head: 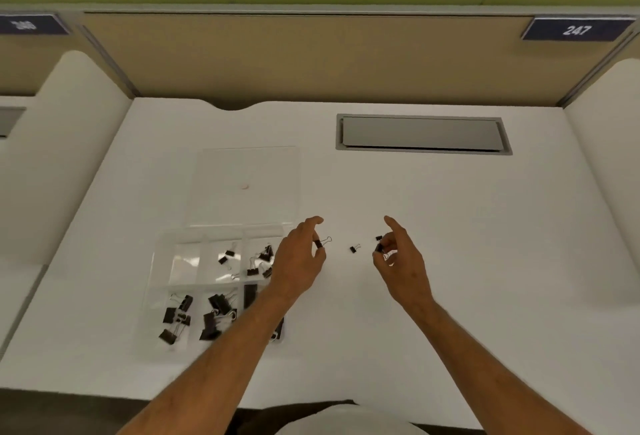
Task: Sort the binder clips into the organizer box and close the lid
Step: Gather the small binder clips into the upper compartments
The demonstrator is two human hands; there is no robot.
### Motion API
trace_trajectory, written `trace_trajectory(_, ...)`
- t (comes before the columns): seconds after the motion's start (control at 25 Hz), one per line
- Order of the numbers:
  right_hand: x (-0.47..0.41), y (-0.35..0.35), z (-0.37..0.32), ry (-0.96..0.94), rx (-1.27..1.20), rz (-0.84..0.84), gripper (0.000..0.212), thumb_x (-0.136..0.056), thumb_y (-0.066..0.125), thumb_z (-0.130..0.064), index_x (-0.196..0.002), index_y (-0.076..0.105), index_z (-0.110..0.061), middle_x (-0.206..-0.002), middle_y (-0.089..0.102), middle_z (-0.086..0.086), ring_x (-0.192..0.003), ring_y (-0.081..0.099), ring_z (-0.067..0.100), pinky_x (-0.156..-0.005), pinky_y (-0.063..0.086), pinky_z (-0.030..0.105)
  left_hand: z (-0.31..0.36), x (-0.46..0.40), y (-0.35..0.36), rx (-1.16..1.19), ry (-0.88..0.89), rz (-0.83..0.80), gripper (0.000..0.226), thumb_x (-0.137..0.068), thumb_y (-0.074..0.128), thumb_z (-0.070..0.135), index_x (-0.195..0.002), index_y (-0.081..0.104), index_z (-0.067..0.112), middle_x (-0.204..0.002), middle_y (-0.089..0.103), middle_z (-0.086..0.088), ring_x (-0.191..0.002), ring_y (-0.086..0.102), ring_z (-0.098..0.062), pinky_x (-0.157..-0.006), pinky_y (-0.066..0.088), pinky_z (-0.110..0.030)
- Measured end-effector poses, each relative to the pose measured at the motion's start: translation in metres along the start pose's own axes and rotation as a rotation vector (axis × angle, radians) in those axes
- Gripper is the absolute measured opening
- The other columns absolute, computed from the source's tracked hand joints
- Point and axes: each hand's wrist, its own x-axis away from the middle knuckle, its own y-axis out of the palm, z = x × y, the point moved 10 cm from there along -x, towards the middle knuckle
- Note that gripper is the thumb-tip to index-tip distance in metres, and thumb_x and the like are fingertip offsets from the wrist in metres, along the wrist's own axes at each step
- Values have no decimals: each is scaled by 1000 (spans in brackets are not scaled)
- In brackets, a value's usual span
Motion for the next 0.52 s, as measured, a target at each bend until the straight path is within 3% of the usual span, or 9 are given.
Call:
trace_trajectory(0.32, 31, 57, -54, -101, -78, -78, 70, -87, 65, -2, -146, 38, -31, -94, 59, -7, -83, 58, 15, -69, 53, 31, -30, 63, -59, 103, -74, 86, 58, -90, 63, 19, -136, 39, 44, -101, 54, 22, -98, 54, -3, -84, 50, -28)
trace_trajectory(0.52, 41, 95, -71, -50, -65, -57, 68, -88, 66, -5, -142, 40, -36, -95, 60, -11, -85, 59, 13, -72, 54, 33, -66, 79, -89, 112, -78, 63, 54, -91, 64, 21, -135, 41, 43, -100, 56, 22, -98, 54, 0, -83, 45, -19)
